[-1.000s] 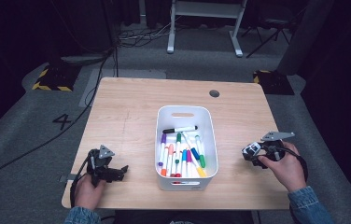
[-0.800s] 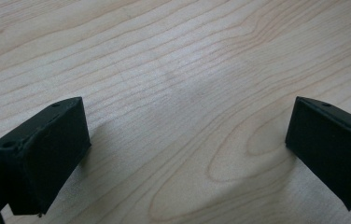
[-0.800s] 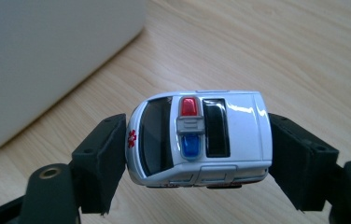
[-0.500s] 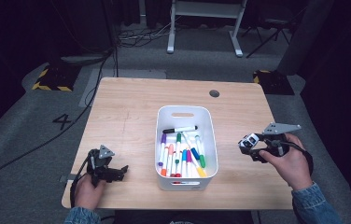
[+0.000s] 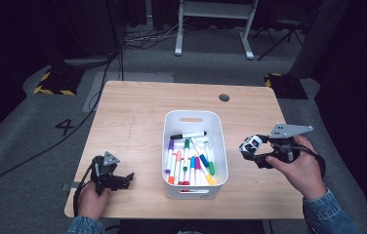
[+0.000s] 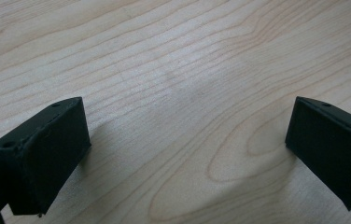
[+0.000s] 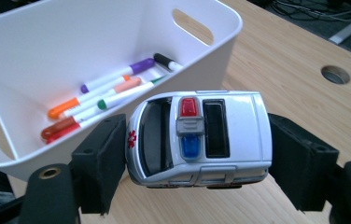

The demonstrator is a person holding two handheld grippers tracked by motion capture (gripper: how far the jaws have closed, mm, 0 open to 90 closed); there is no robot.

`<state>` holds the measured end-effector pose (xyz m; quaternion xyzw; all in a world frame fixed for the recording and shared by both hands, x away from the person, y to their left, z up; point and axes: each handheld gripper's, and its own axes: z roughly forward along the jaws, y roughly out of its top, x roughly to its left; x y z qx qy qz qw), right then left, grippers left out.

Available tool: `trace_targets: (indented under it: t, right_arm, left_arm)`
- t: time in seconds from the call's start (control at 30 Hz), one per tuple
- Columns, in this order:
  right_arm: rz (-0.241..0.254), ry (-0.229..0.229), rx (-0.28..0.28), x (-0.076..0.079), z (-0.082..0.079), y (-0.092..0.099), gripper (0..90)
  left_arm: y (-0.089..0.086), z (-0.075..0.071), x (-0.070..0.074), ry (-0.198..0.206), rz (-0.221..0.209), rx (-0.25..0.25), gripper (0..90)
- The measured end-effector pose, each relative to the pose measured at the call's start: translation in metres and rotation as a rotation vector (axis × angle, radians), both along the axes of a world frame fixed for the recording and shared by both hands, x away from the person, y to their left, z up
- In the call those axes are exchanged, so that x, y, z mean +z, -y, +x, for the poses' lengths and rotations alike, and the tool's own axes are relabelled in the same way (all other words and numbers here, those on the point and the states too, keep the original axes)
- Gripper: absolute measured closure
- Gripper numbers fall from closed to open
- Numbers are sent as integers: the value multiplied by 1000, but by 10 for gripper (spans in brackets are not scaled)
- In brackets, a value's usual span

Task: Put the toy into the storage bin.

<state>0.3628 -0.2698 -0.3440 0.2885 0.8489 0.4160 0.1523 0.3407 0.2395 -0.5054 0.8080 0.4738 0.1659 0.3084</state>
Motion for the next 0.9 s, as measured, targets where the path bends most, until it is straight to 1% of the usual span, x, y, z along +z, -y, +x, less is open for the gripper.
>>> trace_targets:
  t: [0.2,0.27,0.33,0.4,0.53,0.6,0.7,0.9]
  right_arm:
    - [5,10,58,10,-4,-20,257]
    - [5,11,64,11,-4,-22,257]
    - [5,17,90,14,-5,-30,257]
    - [10,10,113,16,-7,-41,257]
    - [10,12,154,19,-8,-53,257]
    - [17,6,167,19,-9,-59,257]
    - [13,1,192,18,-9,-67,257]
    - [-8,-28,237,9,-10,-81,257]
  left_arm:
    - [0,0,0,-3,-4,-1,0]
    - [0,0,0,-1,-1,0,0]
    - [0,0,0,0,0,0,0]
    - [0,0,0,-1,-2,-1,0]
    - [0,0,0,0,0,0,0]
    - [0,0,0,0,0,0,0]
    - [0,0,0,0,0,0,0]
    - [0,0,0,0,0,-1,0]
